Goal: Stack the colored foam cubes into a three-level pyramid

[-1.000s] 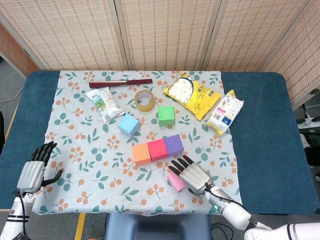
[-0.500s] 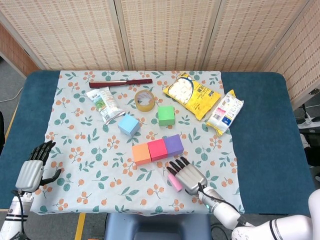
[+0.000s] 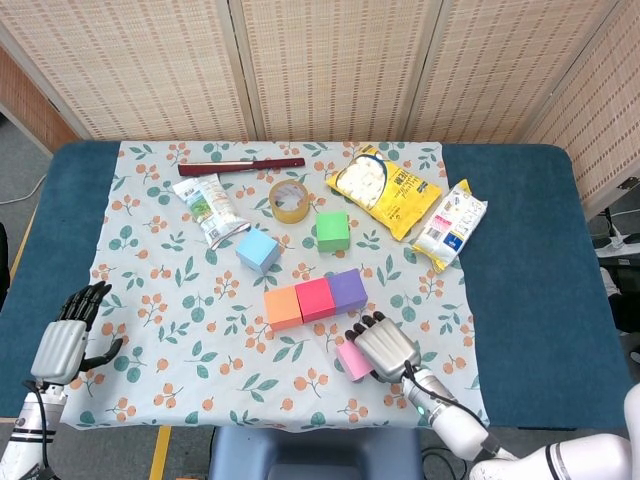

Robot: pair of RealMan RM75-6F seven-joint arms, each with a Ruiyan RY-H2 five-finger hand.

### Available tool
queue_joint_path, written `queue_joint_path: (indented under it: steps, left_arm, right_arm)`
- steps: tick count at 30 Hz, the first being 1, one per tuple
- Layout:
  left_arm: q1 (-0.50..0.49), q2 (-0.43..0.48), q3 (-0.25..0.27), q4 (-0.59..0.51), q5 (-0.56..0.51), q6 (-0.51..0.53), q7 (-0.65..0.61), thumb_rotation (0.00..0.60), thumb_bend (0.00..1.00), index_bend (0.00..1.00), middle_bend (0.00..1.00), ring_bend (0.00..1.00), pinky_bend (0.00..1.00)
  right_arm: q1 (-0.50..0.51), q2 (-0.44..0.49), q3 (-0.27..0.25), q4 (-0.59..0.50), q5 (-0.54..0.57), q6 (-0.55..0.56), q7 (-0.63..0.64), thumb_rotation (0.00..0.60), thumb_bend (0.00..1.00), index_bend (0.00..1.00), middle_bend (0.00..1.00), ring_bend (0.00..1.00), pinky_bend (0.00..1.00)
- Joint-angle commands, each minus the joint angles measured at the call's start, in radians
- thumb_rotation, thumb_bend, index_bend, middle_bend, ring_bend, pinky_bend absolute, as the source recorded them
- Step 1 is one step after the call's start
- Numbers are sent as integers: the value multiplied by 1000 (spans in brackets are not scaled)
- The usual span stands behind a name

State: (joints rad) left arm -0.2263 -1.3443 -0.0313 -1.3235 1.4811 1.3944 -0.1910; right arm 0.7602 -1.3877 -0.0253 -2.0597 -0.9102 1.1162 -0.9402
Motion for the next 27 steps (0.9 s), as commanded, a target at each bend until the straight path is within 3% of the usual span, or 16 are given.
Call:
queue_joint_path:
  steps: [1,4,8,11,13,17,20,27]
  left_arm:
    - [-2,1,1,-1,4,-3,2,600,324,0,22,22,97]
    - [-4,2,1,-3,10,-6,6,600,327,0,22,22,97]
    - [-7,2,-1,-2,14,-9,6,600,325,0,23,22,97]
    - [-7,2,-2,-1,13,-10,7,600,325,0,23,22,97]
    - [-7,2,-3,2,12,-11,9,600,325,0,23,22,98]
    - [-11,0,-6,6,5,-25,8,600,328,0,23,22,97]
    - [-13,-1,-9,11,-4,-38,3,600,328,0,23,23,98]
    - [-15,1,-13,12,-11,-47,4,600,328,0,23,22,97]
  right_arm:
    - [-2,52,42,-70,-19,38,37,600,179,596,408,215,246]
    - [32,77,111,-120,40,52,34,600,179,596,408,215,246]
    - [130,71,236,-146,216,59,-4,600,180,596,408,215,246]
    - [158,62,260,-139,261,65,-20,600,180,596,408,215,246]
    - [203,41,298,-117,321,72,-46,600,179,596,408,215,246]
    - [395,-75,402,21,583,79,-153,600,179,596,408,215,246]
    - [493,-152,436,127,696,98,-198,600,179,596,408,215,246]
    - [586,-237,440,250,793,109,-226,600,179,596,408,215,245]
